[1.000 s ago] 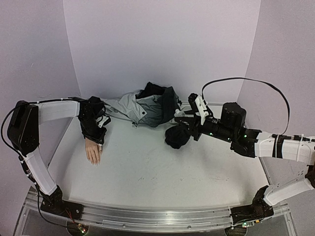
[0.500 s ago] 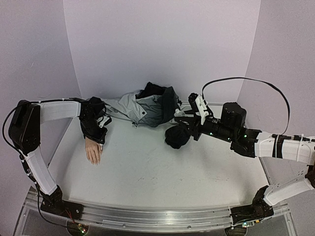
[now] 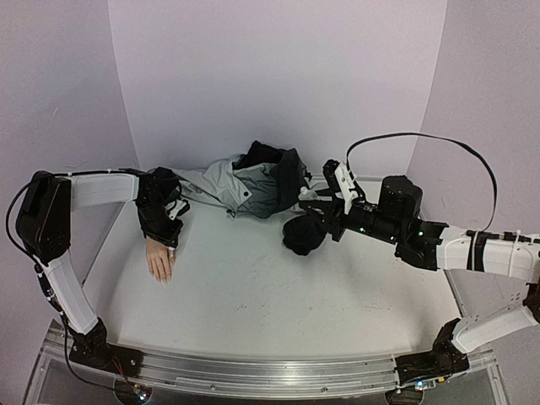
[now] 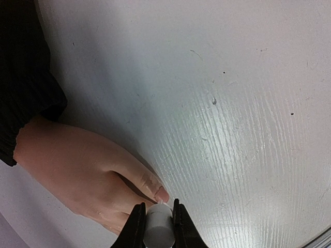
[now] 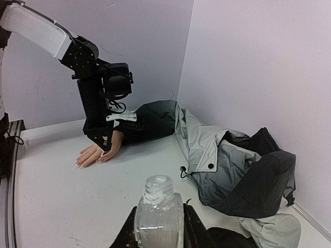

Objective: Paint the nails

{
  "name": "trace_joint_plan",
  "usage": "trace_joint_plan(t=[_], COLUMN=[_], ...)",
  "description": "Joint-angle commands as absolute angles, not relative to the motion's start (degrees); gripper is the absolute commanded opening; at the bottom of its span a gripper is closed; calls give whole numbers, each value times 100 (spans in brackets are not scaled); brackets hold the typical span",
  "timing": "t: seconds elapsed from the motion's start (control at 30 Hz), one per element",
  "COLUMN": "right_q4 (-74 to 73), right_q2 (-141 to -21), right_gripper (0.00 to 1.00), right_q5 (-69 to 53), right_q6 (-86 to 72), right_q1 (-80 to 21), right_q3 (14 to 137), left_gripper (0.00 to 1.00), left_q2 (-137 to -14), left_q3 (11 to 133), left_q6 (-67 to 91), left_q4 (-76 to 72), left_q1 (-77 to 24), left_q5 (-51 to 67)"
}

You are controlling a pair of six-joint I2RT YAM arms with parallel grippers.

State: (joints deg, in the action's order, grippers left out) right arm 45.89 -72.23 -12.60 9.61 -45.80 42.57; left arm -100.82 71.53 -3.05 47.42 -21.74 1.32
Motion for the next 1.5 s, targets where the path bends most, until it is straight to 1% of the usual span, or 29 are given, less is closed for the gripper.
trace_joint_plan(t=[0.0, 0.83, 1.47], right_q4=[5068, 5070, 5054], right_q2=[-7234, -7229, -7268], right_gripper=[0, 0, 0], right_q5=[-1333, -1345, -1362], right_q6=[932, 932, 923], right_q1=[-4601, -4605, -4604], right_q3=[4262, 4254, 4263], left_gripper=[0, 0, 0], left_q2=[-10099, -10253, -10118], left_q3=[7168, 7174, 6977], left_q6=[-381, -413, -431], left_q4=[4601, 4596, 4604], left_q1=[-2145, -2147, -2148], left_q5=[165, 183, 192])
